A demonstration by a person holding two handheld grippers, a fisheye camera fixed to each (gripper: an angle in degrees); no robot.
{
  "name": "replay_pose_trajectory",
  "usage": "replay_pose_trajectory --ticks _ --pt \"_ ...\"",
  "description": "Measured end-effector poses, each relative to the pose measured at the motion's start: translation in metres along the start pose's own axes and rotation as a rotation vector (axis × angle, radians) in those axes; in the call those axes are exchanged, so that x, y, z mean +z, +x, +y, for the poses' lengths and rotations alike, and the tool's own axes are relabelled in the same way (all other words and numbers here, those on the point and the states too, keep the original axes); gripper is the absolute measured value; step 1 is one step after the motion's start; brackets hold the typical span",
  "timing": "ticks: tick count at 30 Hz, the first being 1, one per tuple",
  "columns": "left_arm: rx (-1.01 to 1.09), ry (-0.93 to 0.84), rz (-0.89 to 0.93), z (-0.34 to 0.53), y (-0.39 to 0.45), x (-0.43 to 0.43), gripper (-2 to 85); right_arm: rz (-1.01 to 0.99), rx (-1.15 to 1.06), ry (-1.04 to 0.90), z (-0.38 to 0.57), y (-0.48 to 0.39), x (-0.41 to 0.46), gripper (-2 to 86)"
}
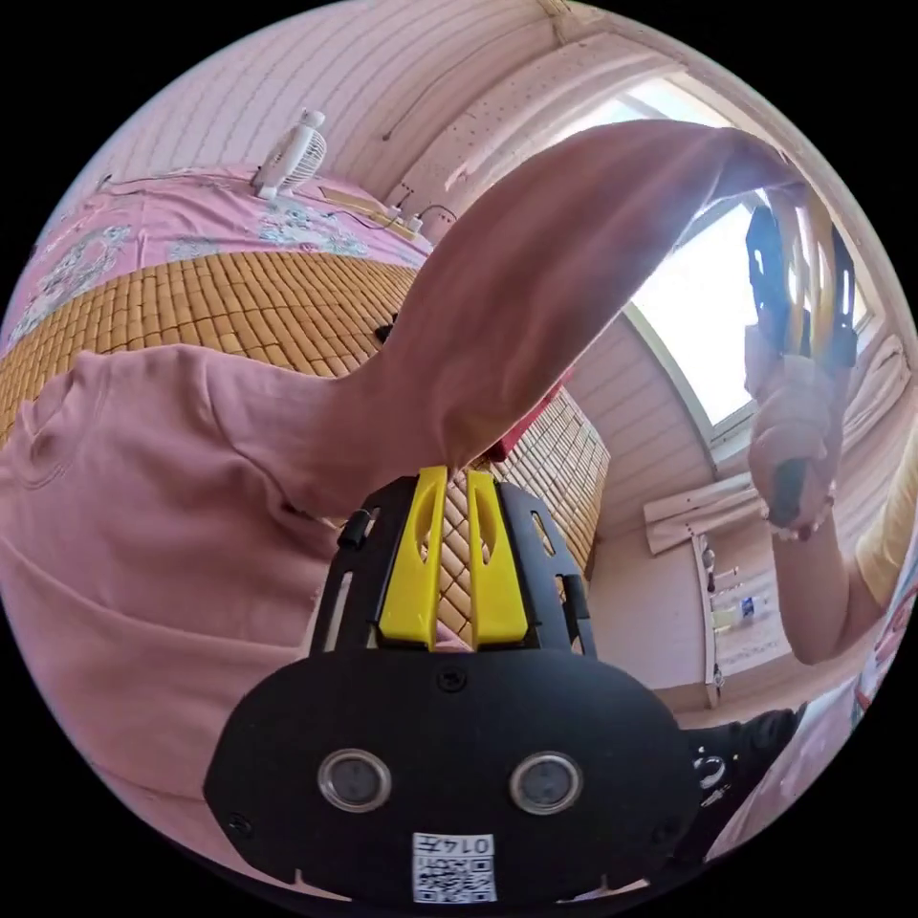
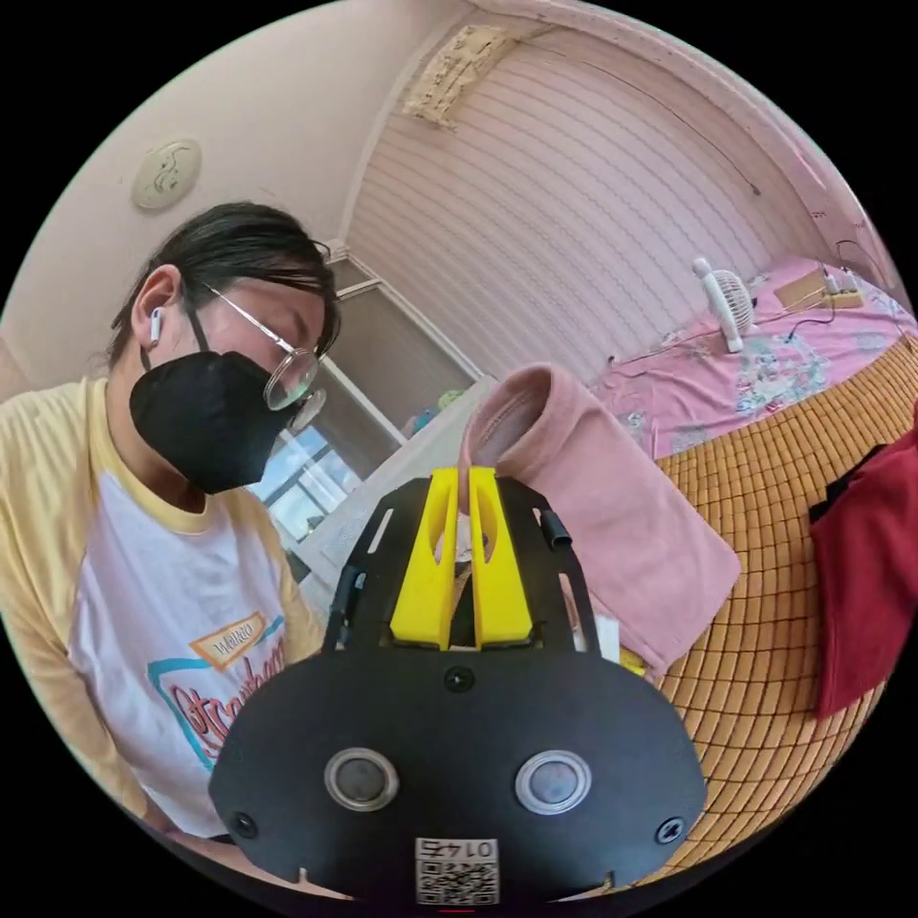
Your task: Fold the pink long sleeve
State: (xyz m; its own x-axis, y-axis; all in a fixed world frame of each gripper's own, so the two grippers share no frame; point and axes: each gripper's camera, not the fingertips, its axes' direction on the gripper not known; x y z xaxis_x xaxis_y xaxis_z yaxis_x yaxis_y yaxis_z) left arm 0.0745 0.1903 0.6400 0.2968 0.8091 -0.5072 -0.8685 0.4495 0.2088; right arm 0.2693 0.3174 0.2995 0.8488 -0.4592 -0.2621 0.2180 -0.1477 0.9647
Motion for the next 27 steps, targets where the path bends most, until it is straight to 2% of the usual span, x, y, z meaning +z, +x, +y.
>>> replay_pose_trajectory --ticks 1,3,4,6,7,9,13,18,20,23,27 --pt "-0.039 0.033 -0.029 0.014 -0.011 -0.033 4.3 -0.041 -0.007 -0.040 0.001 -0.003 0.014 1.4" --pt "-0.124 0.043 -0.089 0.044 -0.031 -0.083 4.5 -0.146 -0.032 -0.243 0.019 -0.019 0.074 1.8" --pt "-0.190 0.025 -0.140 0.070 -0.045 -0.114 4.4 -0.164 -0.043 -0.310 0.027 -0.024 0.090 2.0" --pt "-0.300 -0.038 -0.235 0.114 -0.067 -0.156 4.4 -0.179 -0.107 -0.614 0.074 -0.041 0.152 3.1" --pt "-0.376 -0.091 -0.309 0.146 -0.080 -0.181 4.3 -0.174 -0.123 -0.683 0.089 -0.044 0.164 3.4" --pt "-0.494 -0.161 -0.396 0.188 -0.095 -0.216 4.2 -0.196 -0.072 -0.882 0.143 -0.042 0.199 5.5" --pt "-0.620 -0.162 -0.469 0.231 -0.105 -0.265 4.7 -0.209 0.014 -0.953 0.174 -0.041 0.214 6.2" --pt "-0.593 -0.057 -0.387 0.205 -0.107 -0.250 6.9 0.069 -0.028 -0.995 0.172 -0.030 0.223 7.5" --pt "-0.554 -0.080 -0.369 0.187 -0.109 -0.230 7.3 0.171 -0.087 -0.999 0.171 -0.030 0.229 10.3" --pt "-0.477 -0.200 -0.433 0.163 -0.115 -0.198 7.3 0.316 -0.155 -0.997 0.173 -0.032 0.254 15.9" --pt "-0.393 -0.291 -0.439 0.156 -0.114 -0.181 7.7 0.343 -0.182 -1.168 0.198 -0.035 0.310 13.5"
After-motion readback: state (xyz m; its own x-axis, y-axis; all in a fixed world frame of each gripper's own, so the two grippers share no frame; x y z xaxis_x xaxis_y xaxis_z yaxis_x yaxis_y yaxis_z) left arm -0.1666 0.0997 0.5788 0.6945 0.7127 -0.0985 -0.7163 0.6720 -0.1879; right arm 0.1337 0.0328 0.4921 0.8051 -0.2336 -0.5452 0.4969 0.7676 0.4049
